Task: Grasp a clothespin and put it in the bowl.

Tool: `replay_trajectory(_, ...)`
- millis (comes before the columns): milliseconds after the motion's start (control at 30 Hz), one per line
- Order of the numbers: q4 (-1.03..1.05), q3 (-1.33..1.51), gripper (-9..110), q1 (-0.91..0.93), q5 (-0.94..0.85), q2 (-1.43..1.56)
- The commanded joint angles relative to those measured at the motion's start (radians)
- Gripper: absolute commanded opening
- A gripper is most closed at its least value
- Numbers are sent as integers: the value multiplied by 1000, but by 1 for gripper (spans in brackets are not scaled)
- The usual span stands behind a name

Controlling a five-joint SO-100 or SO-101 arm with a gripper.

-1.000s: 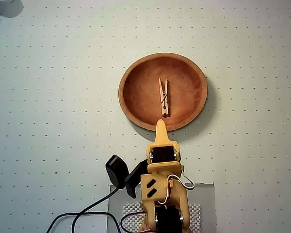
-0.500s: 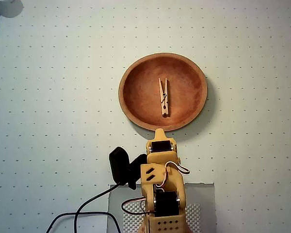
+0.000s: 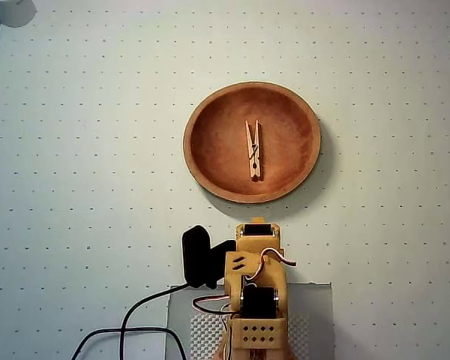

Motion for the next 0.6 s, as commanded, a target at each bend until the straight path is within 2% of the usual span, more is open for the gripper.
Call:
replay_trajectory(0, -25, -15, -3, 2, 6, 14)
replay_trajectory(333, -23, -15, -3, 8, -83, 14)
replay_trajectory(567, -23, -15, -3, 3, -60, 14)
